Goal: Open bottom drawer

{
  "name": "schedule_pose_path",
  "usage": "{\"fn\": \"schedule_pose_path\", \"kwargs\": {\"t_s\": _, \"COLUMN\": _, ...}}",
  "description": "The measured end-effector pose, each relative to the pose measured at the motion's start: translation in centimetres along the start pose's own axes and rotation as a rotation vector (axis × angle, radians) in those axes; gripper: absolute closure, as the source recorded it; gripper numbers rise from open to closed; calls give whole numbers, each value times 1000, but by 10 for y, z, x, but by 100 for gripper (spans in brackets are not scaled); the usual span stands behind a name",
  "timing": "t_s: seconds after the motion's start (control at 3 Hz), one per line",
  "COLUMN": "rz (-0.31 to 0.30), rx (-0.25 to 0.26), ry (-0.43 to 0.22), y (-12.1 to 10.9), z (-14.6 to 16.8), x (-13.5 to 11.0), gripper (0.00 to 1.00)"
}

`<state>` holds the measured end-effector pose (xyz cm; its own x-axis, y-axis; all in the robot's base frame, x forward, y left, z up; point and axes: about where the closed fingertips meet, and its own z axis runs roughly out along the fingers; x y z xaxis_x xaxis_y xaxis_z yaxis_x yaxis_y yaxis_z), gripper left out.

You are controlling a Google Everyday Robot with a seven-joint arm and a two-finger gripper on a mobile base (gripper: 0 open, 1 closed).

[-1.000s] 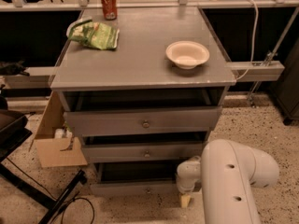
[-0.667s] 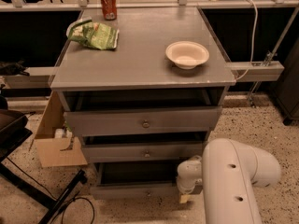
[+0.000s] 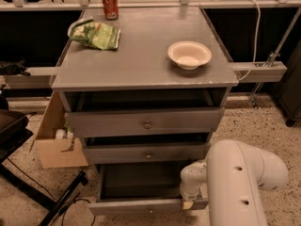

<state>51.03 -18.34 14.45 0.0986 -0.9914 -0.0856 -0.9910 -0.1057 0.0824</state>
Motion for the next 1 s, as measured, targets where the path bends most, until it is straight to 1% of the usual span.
{"fn": "schedule_pose_path", "kwargs": {"t_s": 0.33, "rz": 0, "rx": 0, "ry": 0, "y": 1, "z": 0, "x": -2, "gripper": 100}}
{"fn": "schedule_pose_path", "kwargs": {"t_s": 0.67, "rz": 4, "rx": -19, "ry": -6, "y": 13, "z": 4, "x": 3, "gripper": 100}}
{"fn": "schedule_pose_path", "kwargs": {"t_s": 1.0, "rz": 4, "rx": -19, "ry": -6, "y": 13, "z": 2, "x": 0, "gripper": 100}}
